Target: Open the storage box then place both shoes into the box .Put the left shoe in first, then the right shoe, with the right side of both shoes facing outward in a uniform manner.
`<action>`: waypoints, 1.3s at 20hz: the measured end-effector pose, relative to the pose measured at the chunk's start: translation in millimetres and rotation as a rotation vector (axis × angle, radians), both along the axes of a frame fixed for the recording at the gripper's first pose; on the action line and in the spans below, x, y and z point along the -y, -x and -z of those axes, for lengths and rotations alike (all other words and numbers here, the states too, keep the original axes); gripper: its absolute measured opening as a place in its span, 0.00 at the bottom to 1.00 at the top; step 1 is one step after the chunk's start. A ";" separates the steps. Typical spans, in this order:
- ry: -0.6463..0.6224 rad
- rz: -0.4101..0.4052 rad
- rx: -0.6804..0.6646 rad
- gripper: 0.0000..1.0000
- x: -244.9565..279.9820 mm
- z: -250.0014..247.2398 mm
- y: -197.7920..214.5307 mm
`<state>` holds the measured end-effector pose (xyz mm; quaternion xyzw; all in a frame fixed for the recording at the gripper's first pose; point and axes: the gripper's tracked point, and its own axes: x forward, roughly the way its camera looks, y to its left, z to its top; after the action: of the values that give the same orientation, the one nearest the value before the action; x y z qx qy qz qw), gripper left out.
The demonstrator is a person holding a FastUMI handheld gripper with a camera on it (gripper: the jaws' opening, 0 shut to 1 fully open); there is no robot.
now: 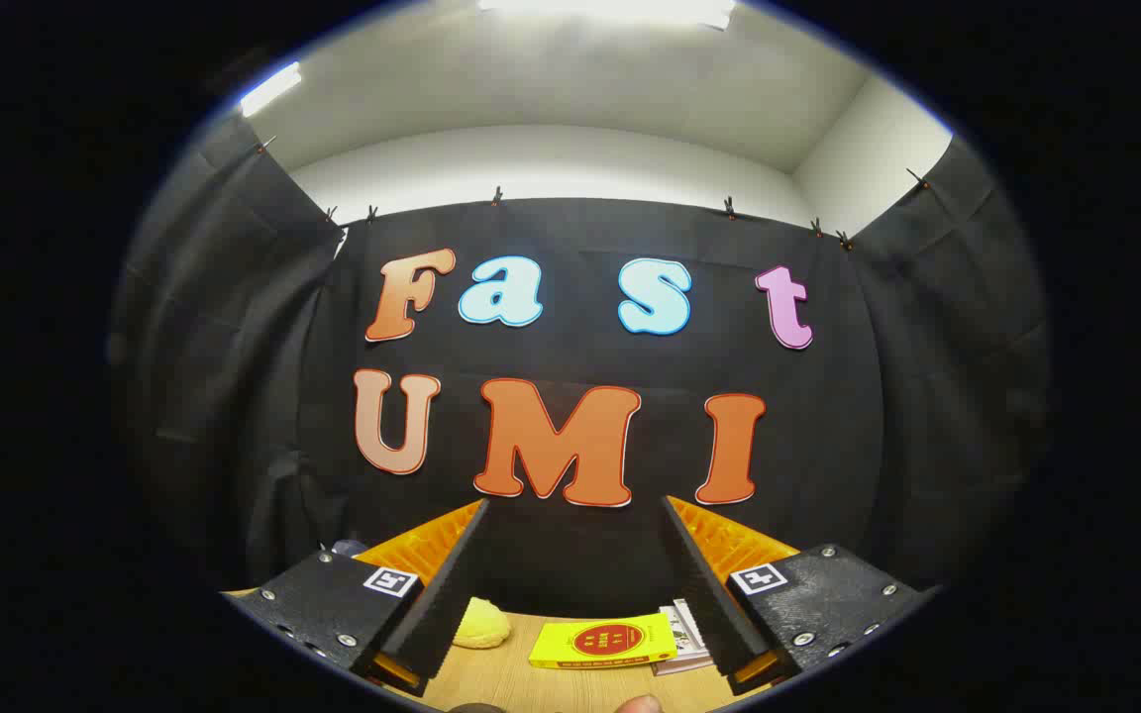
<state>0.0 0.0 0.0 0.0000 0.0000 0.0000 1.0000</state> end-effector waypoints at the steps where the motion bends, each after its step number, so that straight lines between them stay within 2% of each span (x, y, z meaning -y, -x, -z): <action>1: -0.004 0.000 -0.009 0.99 0.5 2.3 -0.4; 22: 0.011 -0.043 -0.013 0.99 -18.3 3.9 7.4; 26: 0.024 -0.114 -0.008 0.99 -38.7 11.5 13.7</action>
<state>-13.7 38.7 -11.5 -0.0119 0.0040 0.0569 0.9983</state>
